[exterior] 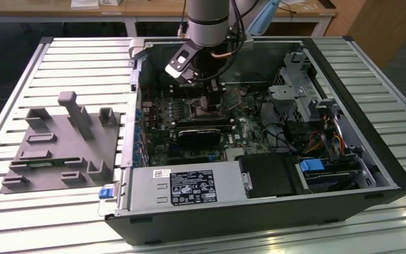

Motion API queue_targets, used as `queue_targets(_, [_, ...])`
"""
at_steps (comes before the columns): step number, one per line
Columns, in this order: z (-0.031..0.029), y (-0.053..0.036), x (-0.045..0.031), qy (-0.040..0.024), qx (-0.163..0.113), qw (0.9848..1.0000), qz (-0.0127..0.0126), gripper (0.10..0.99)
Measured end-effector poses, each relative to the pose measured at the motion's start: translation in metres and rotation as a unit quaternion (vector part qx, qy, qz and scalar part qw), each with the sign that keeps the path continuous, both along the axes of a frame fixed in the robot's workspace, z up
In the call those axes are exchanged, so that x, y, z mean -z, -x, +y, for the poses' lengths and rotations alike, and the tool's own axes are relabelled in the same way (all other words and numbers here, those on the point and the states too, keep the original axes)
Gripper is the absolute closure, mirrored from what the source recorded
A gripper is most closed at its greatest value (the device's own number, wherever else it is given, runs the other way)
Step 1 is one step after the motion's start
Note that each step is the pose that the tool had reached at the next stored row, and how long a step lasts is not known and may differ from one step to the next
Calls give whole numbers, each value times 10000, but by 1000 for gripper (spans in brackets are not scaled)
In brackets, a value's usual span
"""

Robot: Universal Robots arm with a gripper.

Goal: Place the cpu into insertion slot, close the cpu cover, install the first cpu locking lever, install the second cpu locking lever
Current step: 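Place the cpu into insertion slot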

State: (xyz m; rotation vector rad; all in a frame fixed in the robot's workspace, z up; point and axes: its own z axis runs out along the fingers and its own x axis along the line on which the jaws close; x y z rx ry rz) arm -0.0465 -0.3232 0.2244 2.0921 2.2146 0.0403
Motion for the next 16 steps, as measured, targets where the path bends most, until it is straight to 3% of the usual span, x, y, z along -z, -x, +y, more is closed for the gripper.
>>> queue_targets(8, [60,21,58,-1,2,10000,0,549])
queue_targets(16, [81,28,128,0,95,10000,0,549])
